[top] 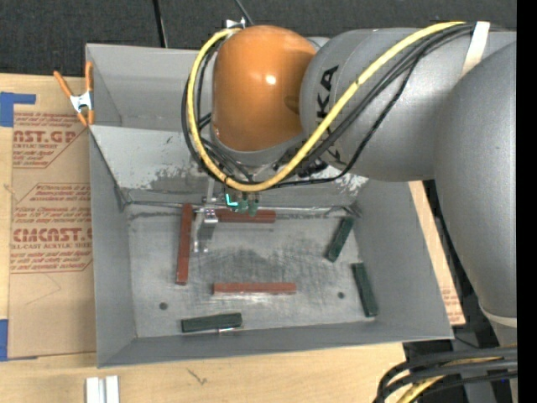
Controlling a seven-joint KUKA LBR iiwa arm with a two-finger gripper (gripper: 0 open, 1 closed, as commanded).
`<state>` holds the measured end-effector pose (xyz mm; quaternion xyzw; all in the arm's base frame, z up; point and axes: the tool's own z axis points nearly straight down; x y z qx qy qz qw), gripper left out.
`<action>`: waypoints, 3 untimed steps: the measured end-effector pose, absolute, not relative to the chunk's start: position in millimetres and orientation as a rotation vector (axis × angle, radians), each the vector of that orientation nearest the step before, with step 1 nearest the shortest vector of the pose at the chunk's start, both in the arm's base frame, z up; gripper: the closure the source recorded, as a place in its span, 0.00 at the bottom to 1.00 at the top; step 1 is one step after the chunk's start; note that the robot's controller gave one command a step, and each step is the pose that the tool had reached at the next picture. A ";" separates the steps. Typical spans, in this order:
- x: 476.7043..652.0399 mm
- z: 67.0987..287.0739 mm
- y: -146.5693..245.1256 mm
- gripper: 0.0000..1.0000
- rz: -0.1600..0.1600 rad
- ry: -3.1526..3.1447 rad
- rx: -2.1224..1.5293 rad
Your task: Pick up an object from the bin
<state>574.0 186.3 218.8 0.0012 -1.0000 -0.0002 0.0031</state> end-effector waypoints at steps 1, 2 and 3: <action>576.0 223.6 185.0 0.00 -0.002 -3.143 0.001; 583.3 165.0 186.0 0.00 -0.002 -3.131 0.302; 584.9 131.3 185.1 0.00 -0.001 -3.101 0.506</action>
Offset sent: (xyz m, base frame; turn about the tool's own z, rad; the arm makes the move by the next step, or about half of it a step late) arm 0.0199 -0.0009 -0.1488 -0.4859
